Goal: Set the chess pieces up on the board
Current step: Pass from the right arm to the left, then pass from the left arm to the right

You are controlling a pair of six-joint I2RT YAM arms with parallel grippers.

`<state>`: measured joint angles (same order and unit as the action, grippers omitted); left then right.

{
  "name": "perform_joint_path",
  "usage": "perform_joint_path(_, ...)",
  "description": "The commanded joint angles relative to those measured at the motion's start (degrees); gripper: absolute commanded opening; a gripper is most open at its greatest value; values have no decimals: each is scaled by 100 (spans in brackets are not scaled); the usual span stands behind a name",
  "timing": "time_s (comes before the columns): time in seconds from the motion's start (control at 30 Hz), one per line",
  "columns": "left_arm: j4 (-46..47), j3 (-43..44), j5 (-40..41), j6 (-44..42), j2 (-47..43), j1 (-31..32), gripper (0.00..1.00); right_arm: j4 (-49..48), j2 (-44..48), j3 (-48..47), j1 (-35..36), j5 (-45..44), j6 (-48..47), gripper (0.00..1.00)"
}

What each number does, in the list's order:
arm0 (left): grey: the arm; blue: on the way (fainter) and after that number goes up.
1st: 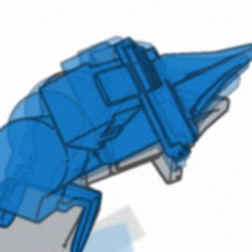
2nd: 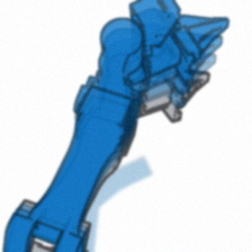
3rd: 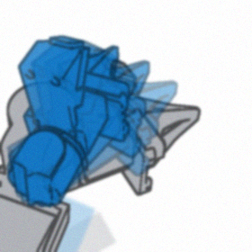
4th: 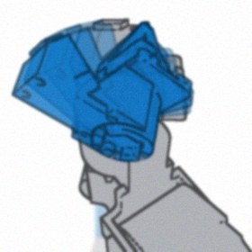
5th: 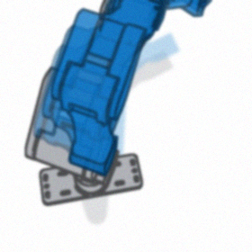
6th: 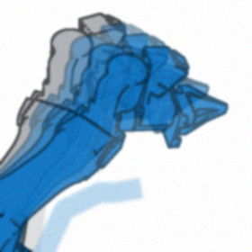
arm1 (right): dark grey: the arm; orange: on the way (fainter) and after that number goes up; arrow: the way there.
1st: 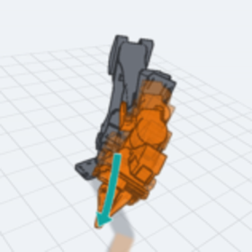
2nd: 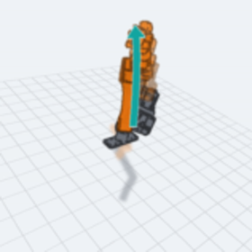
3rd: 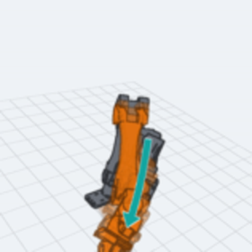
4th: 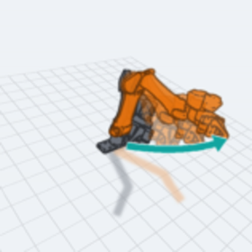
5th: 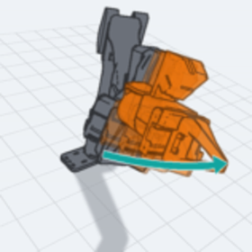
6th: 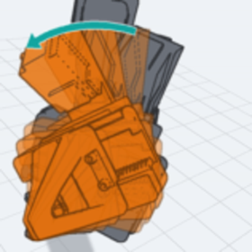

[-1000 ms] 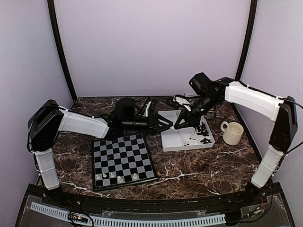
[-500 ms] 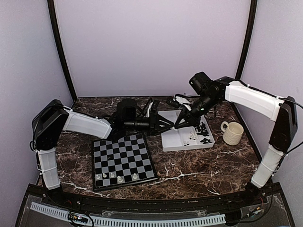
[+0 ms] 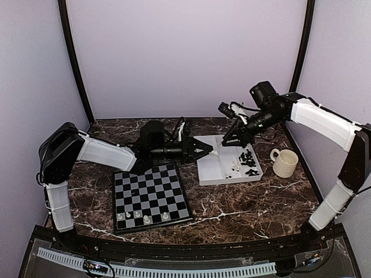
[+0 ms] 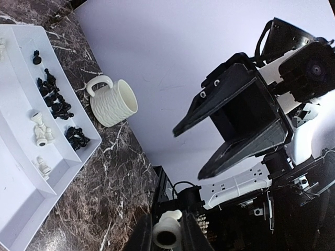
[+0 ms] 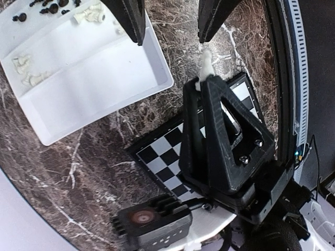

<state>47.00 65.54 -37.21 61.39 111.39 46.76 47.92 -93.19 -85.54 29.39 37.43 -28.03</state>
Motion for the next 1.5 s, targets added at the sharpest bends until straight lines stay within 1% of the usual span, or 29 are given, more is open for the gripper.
perform_joint_path(0.0, 824, -183, 307, 270, -448, -28, 11, -975, 675, 469, -154, 535, 338, 37)
perform_joint_path(0.07, 1207, -236, 368, 541, -449, -32, 11, -1140, 722, 611, -156, 770, 380, 39)
perform_joint_path(0.27, 2256, -300, 459, 1171, -373, -27, 11, -1268, 565, 551, -142, 1132, 539, 41)
perform_joint_path(0.4, 2314, -253, 456, 1243, -346, 0, 11, -1366, 497, 519, -98, 1278, 664, 43)
perform_joint_path(0.57, 2353, -227, 487, 1271, -290, 47, 11, -1391, 432, 447, -6, 1331, 740, 41)
perform_joint_path(0.77, 2372, -133, 458, 1303, -222, 79, 11, -1394, 330, 382, 30, 1379, 791, 36)
perform_joint_path(1.0, 2340, -44, 403, 1321, -155, 123, 11, -1441, 267, 257, 49, 1467, 899, 26)
perform_joint_path(1.27, 2243, -10, 407, 1343, -111, 146, 11, -1412, 305, 187, 50, 1517, 917, 20)
perform_joint_path(1.4, 2230, 45, 395, 1351, -89, 145, 11, -1393, 357, 194, 58, 1523, 897, 10)
perform_joint_path(1.47, 2207, 75, 383, 1350, -80, 156, 11, -1392, 371, 212, 57, 1547, 877, 1)
